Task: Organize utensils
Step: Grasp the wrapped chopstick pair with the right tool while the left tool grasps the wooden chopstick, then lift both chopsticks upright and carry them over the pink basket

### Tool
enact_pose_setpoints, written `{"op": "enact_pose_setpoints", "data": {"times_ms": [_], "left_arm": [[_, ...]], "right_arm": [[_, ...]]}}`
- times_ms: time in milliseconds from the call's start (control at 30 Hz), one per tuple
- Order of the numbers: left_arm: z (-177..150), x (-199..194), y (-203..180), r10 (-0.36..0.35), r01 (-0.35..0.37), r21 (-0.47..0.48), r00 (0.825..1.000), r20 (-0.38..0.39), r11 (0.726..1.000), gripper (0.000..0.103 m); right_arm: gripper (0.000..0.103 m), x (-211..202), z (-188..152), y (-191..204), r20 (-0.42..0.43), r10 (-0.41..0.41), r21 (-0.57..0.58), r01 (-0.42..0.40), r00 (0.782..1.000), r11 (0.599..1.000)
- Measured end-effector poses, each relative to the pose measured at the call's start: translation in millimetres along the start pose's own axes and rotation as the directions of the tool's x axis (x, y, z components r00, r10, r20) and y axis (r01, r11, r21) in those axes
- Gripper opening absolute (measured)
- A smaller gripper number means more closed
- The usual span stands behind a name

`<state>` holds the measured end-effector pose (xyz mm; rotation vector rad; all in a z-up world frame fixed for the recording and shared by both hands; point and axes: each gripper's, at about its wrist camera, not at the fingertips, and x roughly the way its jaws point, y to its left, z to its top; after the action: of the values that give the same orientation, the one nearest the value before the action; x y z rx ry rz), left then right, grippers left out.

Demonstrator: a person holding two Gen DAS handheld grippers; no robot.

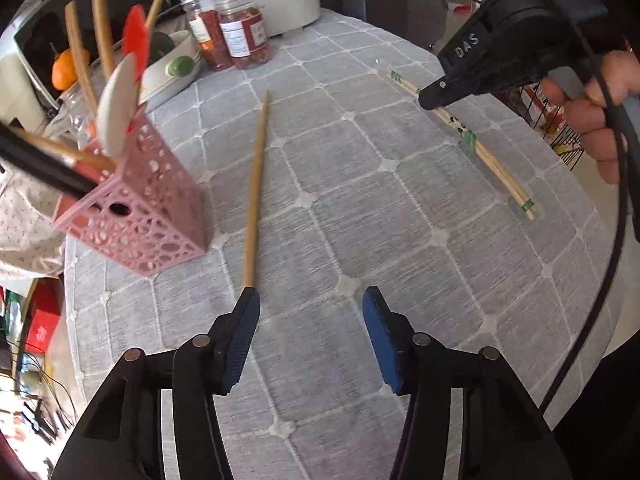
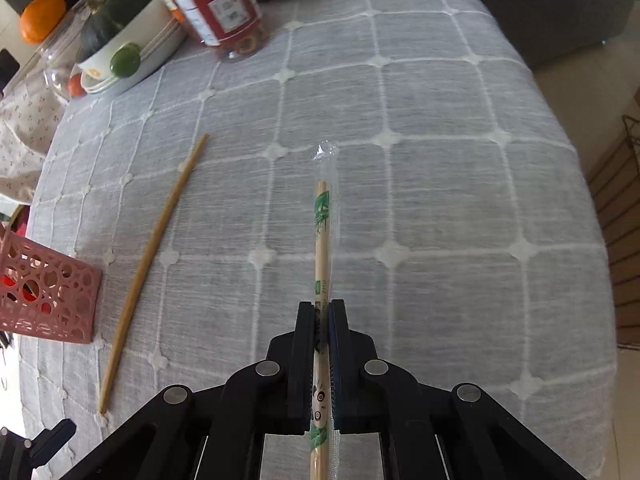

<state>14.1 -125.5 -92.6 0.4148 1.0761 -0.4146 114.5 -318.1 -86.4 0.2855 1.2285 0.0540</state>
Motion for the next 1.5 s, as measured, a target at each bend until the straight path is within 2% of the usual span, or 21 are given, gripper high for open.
{"op": "enact_pose_setpoints", "data": {"times_ms": [200, 333, 467, 633, 733, 933, 1000, 1133, 1333, 1400, 1500], "left_arm": [[72, 23, -13, 0.026, -0.026, -0.025, 1.0, -0.006, 0.999, 0.041], [124, 46, 2, 0.091, -0.093, -0.089, 0.996, -0.027, 0.992, 0.03], [154, 72, 20, 0.156, -0.164, -0.123, 0.985, -0.075, 0.979, 0.022], [168, 98, 34, 0.215, -0.234, -0.131, 0.966, -0.141, 0.963, 0.014], [165, 109, 37, 0.205, -0.232, -0.128, 0.959, -0.193, 0.964, 0.013], [157, 107, 47, 0.139, -0.171, -0.182, 0.974, -0.177, 0.968, 0.008], [155, 106, 46, 0.14, -0.17, -0.175, 0.975, -0.171, 0.97, 0.006], [145, 88, 27, 0.153, -0.166, -0.117, 0.982, -0.114, 0.979, 0.006], [131, 19, -5, 0.073, -0.07, -0.052, 0.996, 0.05, 0.996, 0.006], [122, -10, -11, 0.037, -0.033, -0.036, 0.993, 0.116, 0.999, 0.006], [104, -54, -17, -0.012, 0.015, -0.014, 0.976, 0.215, 1.0, 0.006]], "right_arm": [[0.005, -28, -12, -32, 0.026, 0.045, 0.067, -0.047, 0.999, 0.997], [0.005, -39, -16, -41, 0.041, 0.08, 0.075, -0.083, 0.996, 0.994], [0.005, -41, -16, -40, 0.037, 0.106, 0.071, -0.109, 0.994, 0.992], [0.004, -41, -13, -34, 0.042, 0.128, 0.054, -0.13, 0.991, 0.99], [0.005, -40, -13, -32, 0.039, 0.134, 0.047, -0.135, 0.99, 0.99], [0.005, -39, -12, -31, 0.042, 0.138, 0.062, -0.14, 0.99, 0.988], [0.005, -40, -12, -31, 0.048, 0.142, 0.067, -0.145, 0.989, 0.987], [0.005, -48, -14, -29, 0.085, 0.156, 0.052, -0.161, 0.984, 0.986], [0.005, -73, -21, -33, 0.17, 0.165, 0.06, -0.177, 0.972, 0.982], [0.005, -84, -25, -33, 0.204, 0.17, 0.061, -0.186, 0.964, 0.981], [0.005, -100, -30, -31, 0.255, 0.182, 0.058, -0.202, 0.95, 0.978]]}}
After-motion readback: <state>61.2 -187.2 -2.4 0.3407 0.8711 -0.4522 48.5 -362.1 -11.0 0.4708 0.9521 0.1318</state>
